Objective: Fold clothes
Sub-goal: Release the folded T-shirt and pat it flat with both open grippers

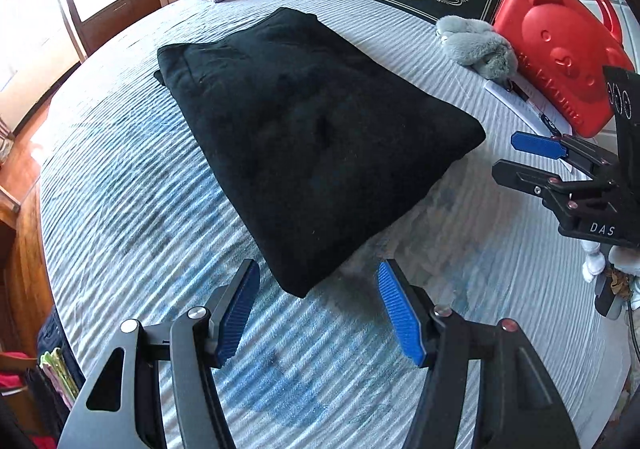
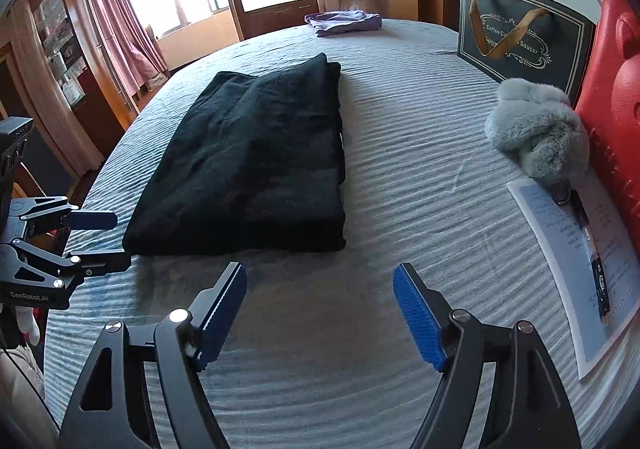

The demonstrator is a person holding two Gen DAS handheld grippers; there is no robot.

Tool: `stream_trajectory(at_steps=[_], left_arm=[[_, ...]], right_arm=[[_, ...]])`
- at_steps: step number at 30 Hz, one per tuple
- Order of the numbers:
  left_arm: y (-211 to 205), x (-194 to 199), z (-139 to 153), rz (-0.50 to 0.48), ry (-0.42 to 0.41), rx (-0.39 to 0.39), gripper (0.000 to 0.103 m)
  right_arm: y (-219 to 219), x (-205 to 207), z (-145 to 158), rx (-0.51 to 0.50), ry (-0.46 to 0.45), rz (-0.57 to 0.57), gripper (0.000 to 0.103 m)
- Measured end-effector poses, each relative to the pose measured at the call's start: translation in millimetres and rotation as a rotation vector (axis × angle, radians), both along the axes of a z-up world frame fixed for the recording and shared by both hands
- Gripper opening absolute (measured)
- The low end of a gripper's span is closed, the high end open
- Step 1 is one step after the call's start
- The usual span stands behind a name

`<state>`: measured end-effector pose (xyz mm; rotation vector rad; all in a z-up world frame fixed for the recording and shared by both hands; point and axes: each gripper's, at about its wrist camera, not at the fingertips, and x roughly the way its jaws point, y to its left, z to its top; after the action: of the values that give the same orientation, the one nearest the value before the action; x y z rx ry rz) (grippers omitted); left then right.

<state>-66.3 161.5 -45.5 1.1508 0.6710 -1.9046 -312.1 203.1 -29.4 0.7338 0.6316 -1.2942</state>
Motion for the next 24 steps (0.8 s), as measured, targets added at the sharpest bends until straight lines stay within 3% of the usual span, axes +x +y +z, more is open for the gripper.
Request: stream_trajectory(at_steps=[9, 17, 24], left_arm=[[6, -3, -10, 0.154, -0.027, -0.053, 0.063], [3, 2, -21, 0.227, -0.056, -0.107, 0.063], [-2, 0, -26, 0.291, -0.028, -0.126, 0.066]], right_arm=[[-12, -7, -5, -0.061, 0.012, 0.143, 0.075], [-28, 0, -14, -0.051, 0.034, 0.256, 0.075], [-35, 9, -25, -0.029, 0.07, 0.313, 0.075]])
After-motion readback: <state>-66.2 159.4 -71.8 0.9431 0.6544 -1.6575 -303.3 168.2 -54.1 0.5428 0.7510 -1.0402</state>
